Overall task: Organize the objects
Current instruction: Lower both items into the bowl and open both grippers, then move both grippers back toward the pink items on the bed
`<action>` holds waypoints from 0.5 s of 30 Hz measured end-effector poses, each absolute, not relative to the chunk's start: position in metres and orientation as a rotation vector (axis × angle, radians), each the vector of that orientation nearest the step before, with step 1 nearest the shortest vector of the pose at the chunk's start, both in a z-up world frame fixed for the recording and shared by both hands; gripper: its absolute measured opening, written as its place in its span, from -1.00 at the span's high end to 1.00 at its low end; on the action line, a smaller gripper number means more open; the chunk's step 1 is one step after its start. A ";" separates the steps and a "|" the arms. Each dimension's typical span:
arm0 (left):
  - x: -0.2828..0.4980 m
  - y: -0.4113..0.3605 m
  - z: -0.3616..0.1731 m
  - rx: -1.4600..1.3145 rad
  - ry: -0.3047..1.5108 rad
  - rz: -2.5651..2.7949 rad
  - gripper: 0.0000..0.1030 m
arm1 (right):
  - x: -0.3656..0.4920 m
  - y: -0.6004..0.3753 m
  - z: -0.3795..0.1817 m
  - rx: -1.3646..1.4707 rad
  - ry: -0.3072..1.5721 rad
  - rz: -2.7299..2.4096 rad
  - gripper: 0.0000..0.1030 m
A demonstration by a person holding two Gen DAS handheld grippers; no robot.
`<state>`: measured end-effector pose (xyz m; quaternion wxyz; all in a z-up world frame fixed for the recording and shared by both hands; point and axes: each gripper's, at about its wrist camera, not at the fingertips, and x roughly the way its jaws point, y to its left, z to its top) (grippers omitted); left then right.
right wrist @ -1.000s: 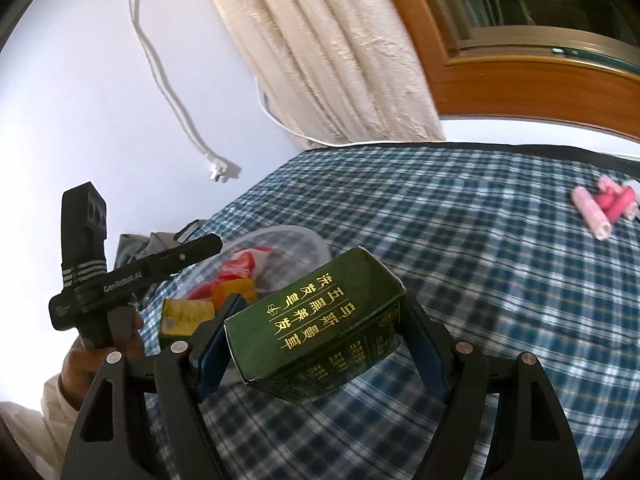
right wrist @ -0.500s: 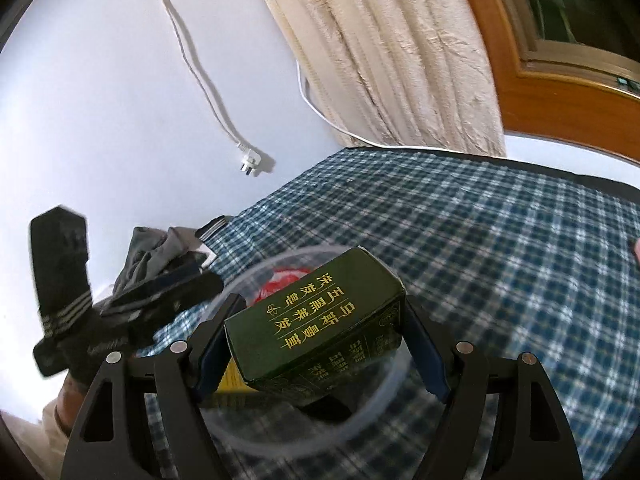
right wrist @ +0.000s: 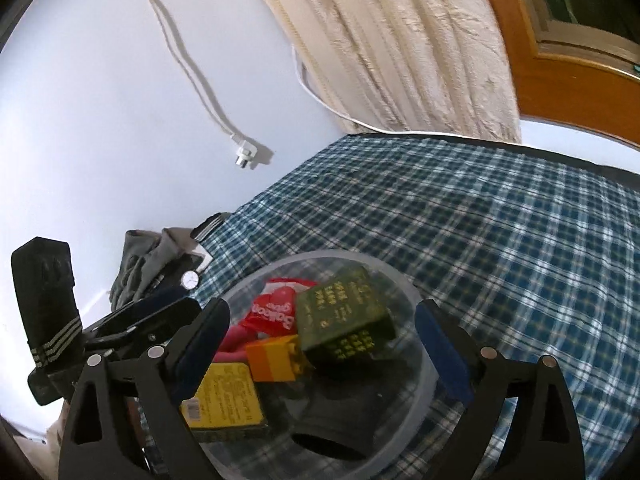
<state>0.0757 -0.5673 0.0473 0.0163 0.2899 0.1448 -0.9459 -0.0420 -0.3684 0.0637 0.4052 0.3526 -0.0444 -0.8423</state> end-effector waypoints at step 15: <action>0.067 -0.534 0.053 0.961 0.390 -2.951 -0.75 | -0.045 -0.312 0.051 0.937 -0.160 -2.218 -0.84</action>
